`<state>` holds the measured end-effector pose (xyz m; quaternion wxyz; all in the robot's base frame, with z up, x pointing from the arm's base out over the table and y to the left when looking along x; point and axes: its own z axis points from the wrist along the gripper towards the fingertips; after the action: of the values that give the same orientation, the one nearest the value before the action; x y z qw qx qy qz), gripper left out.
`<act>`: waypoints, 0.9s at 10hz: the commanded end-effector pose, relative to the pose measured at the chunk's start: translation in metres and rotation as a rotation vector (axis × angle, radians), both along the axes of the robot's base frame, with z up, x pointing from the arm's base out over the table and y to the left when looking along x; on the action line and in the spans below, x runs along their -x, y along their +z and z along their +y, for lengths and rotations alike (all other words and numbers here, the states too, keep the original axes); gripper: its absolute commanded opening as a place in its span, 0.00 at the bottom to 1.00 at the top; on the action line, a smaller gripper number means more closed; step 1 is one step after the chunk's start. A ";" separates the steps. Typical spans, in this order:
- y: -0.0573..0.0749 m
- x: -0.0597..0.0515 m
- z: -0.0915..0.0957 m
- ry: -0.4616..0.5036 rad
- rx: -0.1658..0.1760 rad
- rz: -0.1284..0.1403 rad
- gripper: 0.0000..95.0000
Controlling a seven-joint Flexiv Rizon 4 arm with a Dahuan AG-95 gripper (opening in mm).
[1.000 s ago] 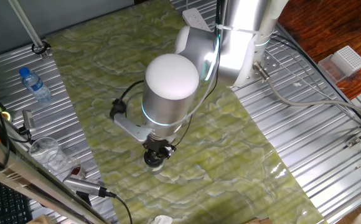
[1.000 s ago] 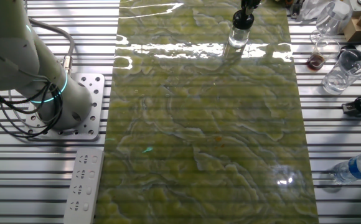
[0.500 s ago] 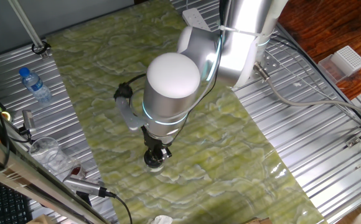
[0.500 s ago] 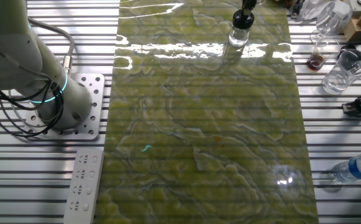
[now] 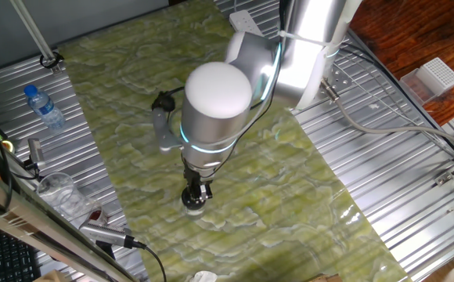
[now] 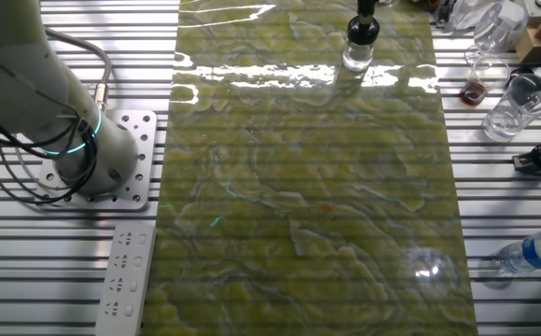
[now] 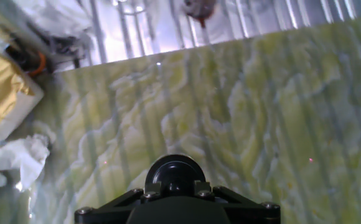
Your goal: Screw the lid onto the jar
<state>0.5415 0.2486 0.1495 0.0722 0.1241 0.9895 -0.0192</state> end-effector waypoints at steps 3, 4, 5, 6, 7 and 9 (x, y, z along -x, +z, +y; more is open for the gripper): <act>-0.006 0.000 0.001 0.093 0.012 0.010 0.20; -0.006 0.000 0.001 0.097 0.013 0.010 0.40; -0.006 0.000 0.001 0.099 0.012 0.010 0.40; -0.007 0.000 0.001 0.099 -0.005 0.011 0.60; -0.009 0.000 0.001 0.103 -0.008 0.008 0.60; -0.008 0.000 0.001 0.147 0.001 0.012 0.60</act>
<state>0.5414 0.2494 0.1404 0.0687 0.0570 0.9960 -0.0103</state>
